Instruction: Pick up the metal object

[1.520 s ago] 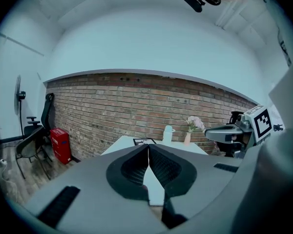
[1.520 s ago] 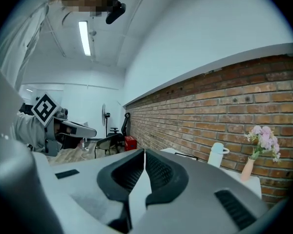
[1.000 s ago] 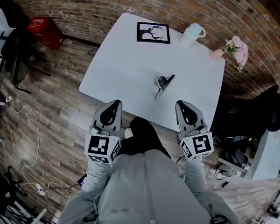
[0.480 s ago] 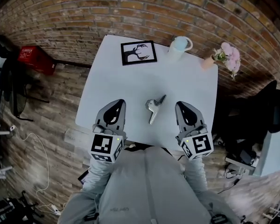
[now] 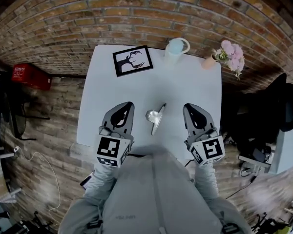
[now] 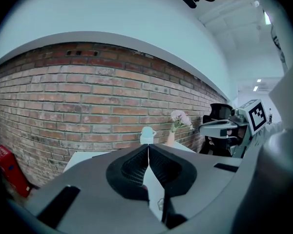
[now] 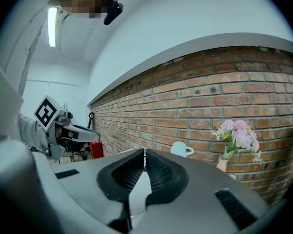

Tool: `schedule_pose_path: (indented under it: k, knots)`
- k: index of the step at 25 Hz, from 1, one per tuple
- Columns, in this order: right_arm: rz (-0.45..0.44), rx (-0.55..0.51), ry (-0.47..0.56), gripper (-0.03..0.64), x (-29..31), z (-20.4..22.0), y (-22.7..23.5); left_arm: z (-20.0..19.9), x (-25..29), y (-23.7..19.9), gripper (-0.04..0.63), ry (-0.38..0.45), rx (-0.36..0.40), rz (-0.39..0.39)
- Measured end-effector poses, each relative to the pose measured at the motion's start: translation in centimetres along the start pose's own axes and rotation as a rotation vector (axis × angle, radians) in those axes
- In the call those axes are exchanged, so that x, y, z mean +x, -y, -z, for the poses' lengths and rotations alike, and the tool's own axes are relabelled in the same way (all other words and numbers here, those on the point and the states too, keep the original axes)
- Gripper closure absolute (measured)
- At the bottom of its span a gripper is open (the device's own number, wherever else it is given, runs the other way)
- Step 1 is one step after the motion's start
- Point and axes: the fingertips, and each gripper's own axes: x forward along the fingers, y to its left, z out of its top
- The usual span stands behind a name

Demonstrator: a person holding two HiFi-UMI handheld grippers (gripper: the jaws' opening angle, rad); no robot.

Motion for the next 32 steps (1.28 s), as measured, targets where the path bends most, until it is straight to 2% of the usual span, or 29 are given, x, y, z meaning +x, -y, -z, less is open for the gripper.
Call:
schedule_pose_path:
  k: [8, 17, 20, 32]
  knots:
    - [0.124, 0.028, 0.006, 0.591, -1.0, -0.1, 0.6, -0.2, 1.6, 0.3, 0.568, -0.005, 0.036, 0.108]
    - [0.191, 0.053, -0.009, 0.591, -1.8, 0.6, 0.5, 0.2, 2.8, 0.9, 0.563, -0.027, 0.053, 0.225]
    - [0.200, 0.065, -0.020, 0.592, -2.0, 1.0, 0.4, 0.6, 3.1, 1.5, 0.459, -0.048, 0.055, 0.273]
    - [0.213, 0.095, -0.043, 0.591, -1.8, 2.0, 0.7, 3.1, 4.6, 2.3, 0.365, -0.129, 0.096, 0.415]
